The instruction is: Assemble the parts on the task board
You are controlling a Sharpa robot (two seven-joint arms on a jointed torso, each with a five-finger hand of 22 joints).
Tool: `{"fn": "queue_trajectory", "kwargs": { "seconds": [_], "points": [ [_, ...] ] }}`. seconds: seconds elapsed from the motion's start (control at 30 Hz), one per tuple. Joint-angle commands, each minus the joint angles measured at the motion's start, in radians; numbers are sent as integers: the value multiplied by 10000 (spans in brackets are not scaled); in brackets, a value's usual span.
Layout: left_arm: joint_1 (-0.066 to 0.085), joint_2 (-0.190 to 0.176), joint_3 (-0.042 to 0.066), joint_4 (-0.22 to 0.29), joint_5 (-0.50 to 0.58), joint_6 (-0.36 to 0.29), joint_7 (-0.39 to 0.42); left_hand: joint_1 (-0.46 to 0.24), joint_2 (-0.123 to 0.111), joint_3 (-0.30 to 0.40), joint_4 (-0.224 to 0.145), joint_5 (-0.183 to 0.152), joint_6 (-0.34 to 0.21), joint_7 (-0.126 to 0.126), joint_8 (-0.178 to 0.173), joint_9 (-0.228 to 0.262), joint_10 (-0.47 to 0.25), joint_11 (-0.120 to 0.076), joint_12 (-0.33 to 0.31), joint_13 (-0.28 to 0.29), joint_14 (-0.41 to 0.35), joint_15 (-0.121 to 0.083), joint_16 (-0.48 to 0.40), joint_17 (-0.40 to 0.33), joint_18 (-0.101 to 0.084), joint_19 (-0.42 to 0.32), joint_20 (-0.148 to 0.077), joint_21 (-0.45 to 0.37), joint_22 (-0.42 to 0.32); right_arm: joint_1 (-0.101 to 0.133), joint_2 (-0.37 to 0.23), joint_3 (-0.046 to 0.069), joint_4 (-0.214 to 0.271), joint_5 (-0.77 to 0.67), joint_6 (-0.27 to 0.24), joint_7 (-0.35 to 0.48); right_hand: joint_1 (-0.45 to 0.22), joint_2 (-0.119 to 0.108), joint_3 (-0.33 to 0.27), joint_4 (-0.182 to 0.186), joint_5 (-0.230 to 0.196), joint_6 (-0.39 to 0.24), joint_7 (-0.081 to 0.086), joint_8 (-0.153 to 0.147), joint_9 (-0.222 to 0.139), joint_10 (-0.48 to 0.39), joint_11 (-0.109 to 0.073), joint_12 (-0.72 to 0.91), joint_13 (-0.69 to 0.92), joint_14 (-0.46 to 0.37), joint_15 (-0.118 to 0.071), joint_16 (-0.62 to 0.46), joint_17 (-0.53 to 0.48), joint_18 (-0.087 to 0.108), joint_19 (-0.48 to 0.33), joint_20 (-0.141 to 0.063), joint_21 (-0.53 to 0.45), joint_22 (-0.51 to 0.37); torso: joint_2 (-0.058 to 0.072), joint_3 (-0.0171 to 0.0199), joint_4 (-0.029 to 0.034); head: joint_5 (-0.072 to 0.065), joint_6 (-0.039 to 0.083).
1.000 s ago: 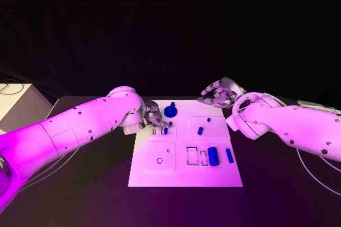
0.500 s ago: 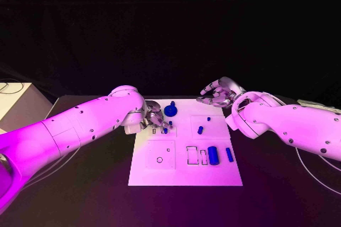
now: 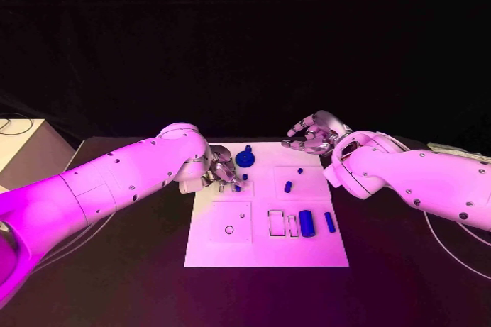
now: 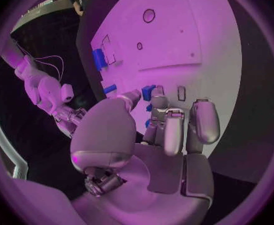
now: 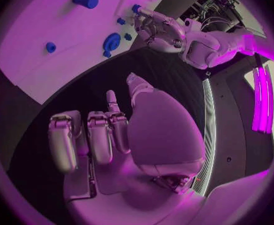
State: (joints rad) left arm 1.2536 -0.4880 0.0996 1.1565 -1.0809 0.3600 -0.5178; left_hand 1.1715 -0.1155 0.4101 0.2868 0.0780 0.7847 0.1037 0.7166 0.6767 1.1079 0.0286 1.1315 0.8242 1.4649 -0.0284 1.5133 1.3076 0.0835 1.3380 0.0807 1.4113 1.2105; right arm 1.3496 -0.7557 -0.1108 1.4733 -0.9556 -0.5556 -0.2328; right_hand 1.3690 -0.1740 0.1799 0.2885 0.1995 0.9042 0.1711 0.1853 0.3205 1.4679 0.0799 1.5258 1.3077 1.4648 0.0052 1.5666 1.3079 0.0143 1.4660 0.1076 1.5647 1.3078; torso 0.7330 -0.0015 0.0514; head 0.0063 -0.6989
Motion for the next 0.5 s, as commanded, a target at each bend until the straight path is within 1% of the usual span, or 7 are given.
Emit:
{"fn": "queue_trajectory", "kwargs": {
  "seconds": [0.03,0.23,0.4,0.47,0.5],
  "points": [
    [14,37,-1,7,111,119,56,160,-11,117,-20,-6,-39,-26,-61,29,-88,15,-70,-32,472,7,-55,1358,-34,-58,-21,-45,-8,4,8,5,4,-135,160,-21,-34,-19,22,16,66,-72,-32,40,5,469,58,-47,2135,1060,59,42,2629,-143,1048,50,61,2630,8,2,-7,2,-10],
    [13,52,-9,-35,108,186,45,274,3,369,-34,-1,-14,-42,-86,116,-80,1,-89,-51,476,-4,-53,1369,-35,-56,-30,-43,-1,4,2,5,7,-137,174,-35,-34,-19,22,16,66,-72,-32,40,5,469,58,-47,2135,1060,59,42,2629,-143,1048,50,61,2630,16,2,0,-12,-40],
    [12,62,-14,-55,131,182,43,536,-82,1183,-128,-10,-11,-67,-183,334,-89,-28,-147,-110,473,-31,-65,1366,-33,-63,-56,-47,-2,4,4,5,1,-139,192,-44,-34,-19,22,16,66,-72,-32,40,5,469,58,-47,2135,1060,59,42,2629,-143,1048,50,61,2630,13,4,-3,-12,-61],
    [12,58,-15,-35,170,165,45,620,-122,1610,-225,-14,-16,-73,-221,436,-138,-37,-216,-196,465,-41,-78,1353,-29,-78,-66,-57,-18,4,5,5,-3,-140,201,-47,-34,-19,22,16,66,-72,-32,40,5,469,58,-47,2135,1060,59,42,2629,-143,1048,50,61,2630,13,4,-4,-11,-62],
    [11,56,-15,-23,191,155,48,668,-168,1955,-340,-17,-22,-69,-243,519,-212,-39,-318,-325,451,-50,-96,1329,-22,-100,-72,-74,-45,4,5,5,-6,-141,204,-48,-34,-19,22,16,66,-72,-32,40,5,469,58,-47,2135,1060,59,42,2629,-143,1048,50,61,2630,14,4,-6,-11,-65]
  ]
}}
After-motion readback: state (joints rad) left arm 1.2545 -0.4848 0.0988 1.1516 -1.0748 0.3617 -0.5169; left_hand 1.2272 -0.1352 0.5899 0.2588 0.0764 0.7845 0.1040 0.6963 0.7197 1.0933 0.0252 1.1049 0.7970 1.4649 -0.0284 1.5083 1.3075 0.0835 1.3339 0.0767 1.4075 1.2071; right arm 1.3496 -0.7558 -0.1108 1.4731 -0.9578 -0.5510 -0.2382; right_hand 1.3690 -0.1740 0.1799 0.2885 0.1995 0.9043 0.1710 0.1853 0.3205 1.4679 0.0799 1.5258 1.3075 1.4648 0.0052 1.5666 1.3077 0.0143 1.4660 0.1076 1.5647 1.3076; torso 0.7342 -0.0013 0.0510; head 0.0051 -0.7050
